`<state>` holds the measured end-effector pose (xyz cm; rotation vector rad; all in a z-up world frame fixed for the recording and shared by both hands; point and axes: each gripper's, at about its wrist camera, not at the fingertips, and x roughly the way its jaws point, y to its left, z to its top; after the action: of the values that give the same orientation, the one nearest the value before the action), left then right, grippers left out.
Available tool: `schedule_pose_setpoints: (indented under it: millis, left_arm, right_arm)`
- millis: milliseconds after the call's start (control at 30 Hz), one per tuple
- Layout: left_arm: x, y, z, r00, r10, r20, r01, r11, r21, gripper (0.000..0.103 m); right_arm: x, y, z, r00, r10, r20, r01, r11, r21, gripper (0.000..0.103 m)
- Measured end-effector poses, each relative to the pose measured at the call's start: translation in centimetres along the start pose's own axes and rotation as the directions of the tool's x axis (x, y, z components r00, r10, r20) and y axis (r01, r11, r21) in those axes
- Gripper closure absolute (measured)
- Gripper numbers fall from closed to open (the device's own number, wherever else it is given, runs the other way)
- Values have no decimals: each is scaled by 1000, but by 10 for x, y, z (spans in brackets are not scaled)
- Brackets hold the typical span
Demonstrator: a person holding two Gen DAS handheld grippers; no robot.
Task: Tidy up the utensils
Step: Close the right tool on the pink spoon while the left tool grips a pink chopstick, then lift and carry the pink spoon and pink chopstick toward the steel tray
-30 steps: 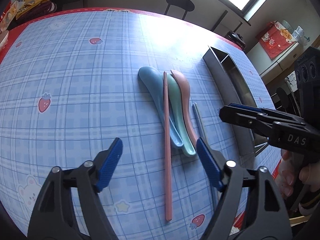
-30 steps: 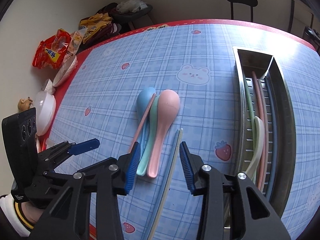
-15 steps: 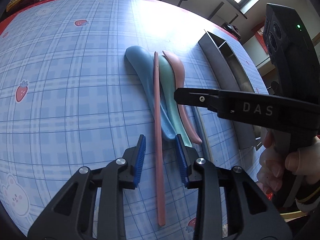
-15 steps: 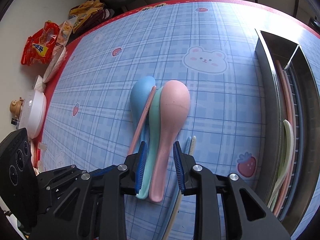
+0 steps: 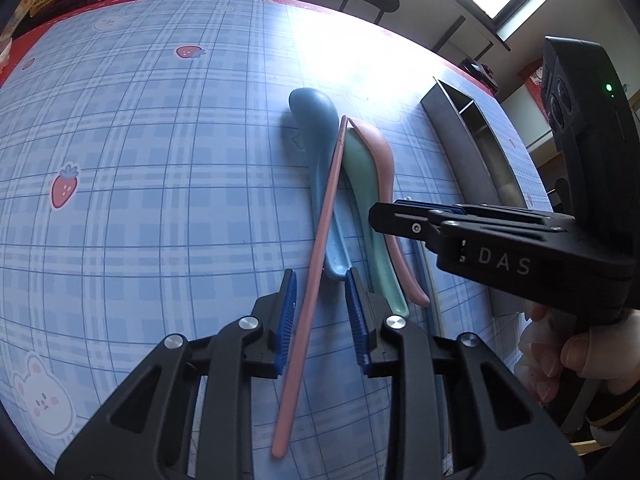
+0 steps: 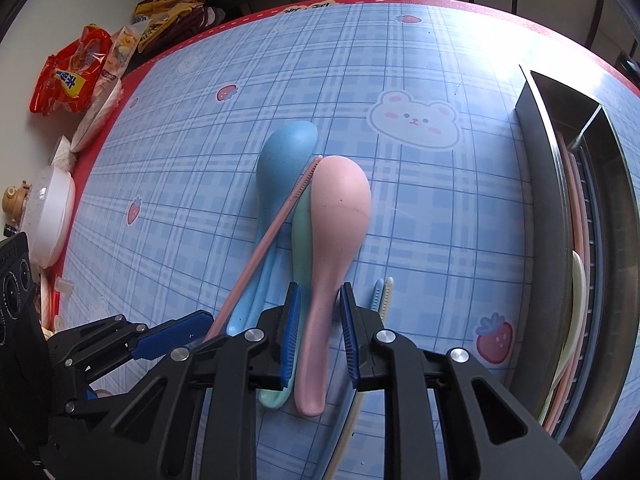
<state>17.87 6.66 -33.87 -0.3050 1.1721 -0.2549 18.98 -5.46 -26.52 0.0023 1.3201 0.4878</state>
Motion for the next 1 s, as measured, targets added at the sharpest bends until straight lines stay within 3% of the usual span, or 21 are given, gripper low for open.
schedule_pose_setpoints:
  millis: [200, 367, 1000]
  left_arm:
    - [-3, 4, -2, 1000, 5, -3, -5, 1000, -4, 74]
    - [-6, 9, -5, 1000, 3, 0, -3, 1000, -11, 76]
    - [-7, 10, -10, 1000, -6, 9, 6, 1000, -12, 76]
  right_arm:
    - [-2, -1, -3, 1000, 10, 2, -10, 1000, 11, 88]
    - [-12, -12, -11, 998, 64, 26, -66, 995, 76, 95]
    - [-24, -36, -27, 995, 89, 46, -97, 976, 197, 95]
